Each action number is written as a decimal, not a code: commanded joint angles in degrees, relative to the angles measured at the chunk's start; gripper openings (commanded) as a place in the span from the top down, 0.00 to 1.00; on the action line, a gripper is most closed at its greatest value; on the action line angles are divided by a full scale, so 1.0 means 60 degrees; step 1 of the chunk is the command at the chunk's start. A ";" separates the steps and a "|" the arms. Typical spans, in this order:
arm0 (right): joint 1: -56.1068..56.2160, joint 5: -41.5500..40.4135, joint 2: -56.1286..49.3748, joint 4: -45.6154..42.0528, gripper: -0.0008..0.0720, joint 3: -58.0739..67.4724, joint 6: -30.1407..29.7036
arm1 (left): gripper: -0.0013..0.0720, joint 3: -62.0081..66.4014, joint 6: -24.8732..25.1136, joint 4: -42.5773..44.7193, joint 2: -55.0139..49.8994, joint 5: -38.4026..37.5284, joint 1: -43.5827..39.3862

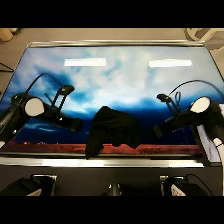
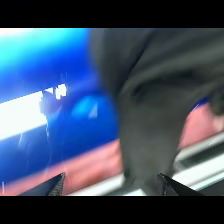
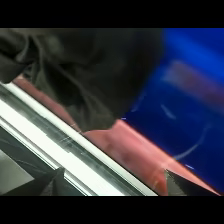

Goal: Fold the shirts.

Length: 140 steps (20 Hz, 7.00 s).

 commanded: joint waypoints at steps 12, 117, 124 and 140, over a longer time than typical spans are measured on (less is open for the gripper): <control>0.1133 -0.2699 -0.1698 0.1501 0.02 -0.1789 -0.0605 | 0.55 -0.4375 -0.0270 -0.3949 -0.1271 0.4517 -0.1555; 0.3395 0.2371 0.2244 -0.7876 0.97 0.6528 0.2994 | 0.95 0.5982 0.0007 -0.1887 0.2681 -0.0321 0.4921; 0.3395 -0.5577 -0.0798 -0.8178 0.97 0.2408 0.7056 | 0.95 0.0175 0.0860 -0.1898 0.1173 0.3861 0.4914; -0.0466 -0.2186 -0.2328 -0.2069 0.08 0.4415 0.1690 | 0.45 0.2470 0.0849 0.0903 -0.2062 0.0947 0.5876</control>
